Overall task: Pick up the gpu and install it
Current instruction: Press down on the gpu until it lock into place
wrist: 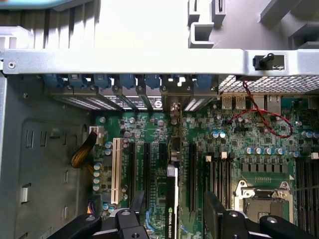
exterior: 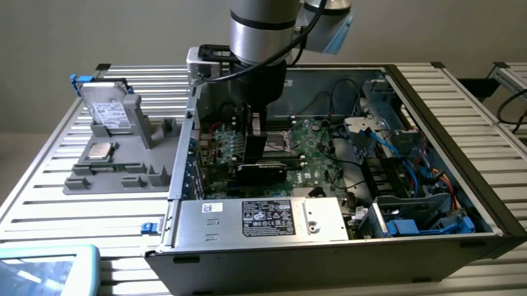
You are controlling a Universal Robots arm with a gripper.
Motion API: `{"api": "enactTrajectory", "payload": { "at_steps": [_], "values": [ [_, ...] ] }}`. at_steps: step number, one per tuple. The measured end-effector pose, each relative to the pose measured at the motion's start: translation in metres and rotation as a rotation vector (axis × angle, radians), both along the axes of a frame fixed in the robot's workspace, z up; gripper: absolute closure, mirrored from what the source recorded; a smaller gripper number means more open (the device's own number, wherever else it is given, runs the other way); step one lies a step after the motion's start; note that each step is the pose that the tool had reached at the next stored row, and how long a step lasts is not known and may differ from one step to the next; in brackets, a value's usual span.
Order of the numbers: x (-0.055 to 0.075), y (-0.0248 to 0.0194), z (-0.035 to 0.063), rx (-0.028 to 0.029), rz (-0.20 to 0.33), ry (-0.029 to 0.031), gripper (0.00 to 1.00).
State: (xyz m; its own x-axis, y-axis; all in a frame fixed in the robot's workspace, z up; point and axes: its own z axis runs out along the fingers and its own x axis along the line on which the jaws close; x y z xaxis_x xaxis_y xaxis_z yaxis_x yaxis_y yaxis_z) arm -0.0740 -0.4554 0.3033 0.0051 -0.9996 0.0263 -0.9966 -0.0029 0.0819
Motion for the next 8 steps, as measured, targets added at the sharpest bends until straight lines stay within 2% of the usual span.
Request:
{"api": "enactTrajectory", "payload": {
  "at_steps": [5,6,7,8],
  "values": [
    [0.0000,0.0000,0.0000,-0.0001,0.000,0.0000,0.42],
    [0.0000,0.0000,0.0000,0.0000,0.000,0.0000,0.44],
    [0.0000,0.0000,0.0000,0.0000,0.000,0.0000,0.50],
    [0.0000,0.0000,0.0000,0.0000,0.000,0.0000,0.50]
  ]
}}
